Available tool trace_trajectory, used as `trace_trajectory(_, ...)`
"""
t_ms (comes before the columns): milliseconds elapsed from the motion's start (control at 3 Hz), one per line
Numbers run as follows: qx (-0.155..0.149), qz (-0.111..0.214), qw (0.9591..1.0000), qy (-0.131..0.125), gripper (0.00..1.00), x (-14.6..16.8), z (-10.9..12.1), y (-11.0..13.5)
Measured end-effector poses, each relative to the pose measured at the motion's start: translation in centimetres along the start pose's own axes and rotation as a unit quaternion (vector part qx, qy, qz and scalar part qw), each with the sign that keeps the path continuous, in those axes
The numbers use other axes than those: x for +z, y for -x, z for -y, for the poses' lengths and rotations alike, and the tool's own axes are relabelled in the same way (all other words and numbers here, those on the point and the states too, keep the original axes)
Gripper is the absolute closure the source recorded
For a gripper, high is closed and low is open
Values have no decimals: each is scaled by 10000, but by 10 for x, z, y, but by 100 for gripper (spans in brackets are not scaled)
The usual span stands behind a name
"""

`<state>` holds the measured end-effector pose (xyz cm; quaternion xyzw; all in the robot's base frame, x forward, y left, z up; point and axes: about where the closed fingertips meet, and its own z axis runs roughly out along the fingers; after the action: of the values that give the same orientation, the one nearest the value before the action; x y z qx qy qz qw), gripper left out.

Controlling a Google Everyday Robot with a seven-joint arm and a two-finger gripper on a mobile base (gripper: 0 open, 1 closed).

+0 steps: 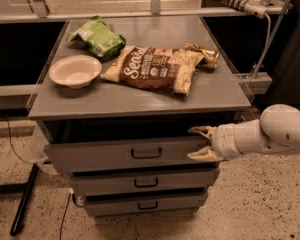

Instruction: Open top drawer

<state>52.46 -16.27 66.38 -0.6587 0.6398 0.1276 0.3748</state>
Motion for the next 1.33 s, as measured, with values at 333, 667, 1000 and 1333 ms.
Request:
trace_trajectory(333, 0, 0, 10000, 0, 84, -4, 2, 5)
trace_trajectory(667, 1, 1, 10000, 1, 100, -9, 5, 9)
trace_trajectory(1000, 33, 80, 9999, 81, 100, -10, -2, 13)
trace_trajectory(1333, 33, 80, 9999, 81, 100, -10, -1, 14)
